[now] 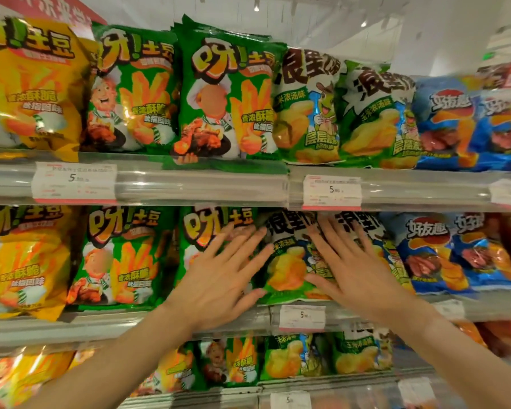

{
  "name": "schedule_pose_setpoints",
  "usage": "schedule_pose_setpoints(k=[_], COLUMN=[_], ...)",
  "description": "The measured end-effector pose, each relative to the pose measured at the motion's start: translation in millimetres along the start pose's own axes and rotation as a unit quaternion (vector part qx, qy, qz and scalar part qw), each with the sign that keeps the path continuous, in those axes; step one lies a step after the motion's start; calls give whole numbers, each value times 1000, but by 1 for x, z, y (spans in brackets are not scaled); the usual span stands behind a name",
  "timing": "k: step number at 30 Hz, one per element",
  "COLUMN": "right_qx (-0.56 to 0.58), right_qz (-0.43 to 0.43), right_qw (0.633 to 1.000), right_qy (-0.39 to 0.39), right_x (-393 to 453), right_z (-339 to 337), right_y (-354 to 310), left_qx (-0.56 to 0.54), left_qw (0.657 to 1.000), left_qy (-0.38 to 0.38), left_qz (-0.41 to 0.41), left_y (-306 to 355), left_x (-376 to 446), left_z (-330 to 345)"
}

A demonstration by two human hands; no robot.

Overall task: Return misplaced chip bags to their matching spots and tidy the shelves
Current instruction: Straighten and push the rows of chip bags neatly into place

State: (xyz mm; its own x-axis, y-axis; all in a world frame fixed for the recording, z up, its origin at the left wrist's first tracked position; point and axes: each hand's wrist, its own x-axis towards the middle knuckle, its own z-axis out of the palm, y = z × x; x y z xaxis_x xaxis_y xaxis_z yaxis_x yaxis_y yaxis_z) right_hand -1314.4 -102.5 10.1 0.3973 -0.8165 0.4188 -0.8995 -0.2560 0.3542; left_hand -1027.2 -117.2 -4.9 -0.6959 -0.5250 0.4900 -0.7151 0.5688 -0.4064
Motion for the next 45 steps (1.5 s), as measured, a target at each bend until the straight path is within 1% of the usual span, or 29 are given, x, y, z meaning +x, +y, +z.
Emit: schedule_pose_setpoints(k=[5,10,17,20,25,28,31,34,38,45], right_qx=[-6,20,12,16,27,28,28,41,71,110], right_qz=[-35,-63,-31,-31,-27,-24,-26,-27,-6,75], right_qw=[999,997,999,999,999,999,999,999,997,991], right_qy=[-25,-34,-31,-38,-33,-34,-37,-20,20,-1], right_x=[-16,-23,-17,-19,-30,-31,-32,-33,-36,-33], right_z=[23,43,53,54,49,45,44,42,36,34], right_y=[18,16,11,10,2,0,1,4,22,92], left_qx=[14,30,61,52,13,-9,-23,-48,-80,-116], left_qw=[999,998,995,995,999,998,998,997,996,990], left_qy=[-33,-51,-77,-75,-47,-60,-57,-54,-39,-20], left_qz=[16,7,-27,-38,2,2,6,5,-27,-73], left_y=[31,38,43,48,65,63,61,61,64,87], left_x=[20,29,37,36,20,16,16,16,27,87], left_z=[22,32,30,26,30,34,34,35,33,19])
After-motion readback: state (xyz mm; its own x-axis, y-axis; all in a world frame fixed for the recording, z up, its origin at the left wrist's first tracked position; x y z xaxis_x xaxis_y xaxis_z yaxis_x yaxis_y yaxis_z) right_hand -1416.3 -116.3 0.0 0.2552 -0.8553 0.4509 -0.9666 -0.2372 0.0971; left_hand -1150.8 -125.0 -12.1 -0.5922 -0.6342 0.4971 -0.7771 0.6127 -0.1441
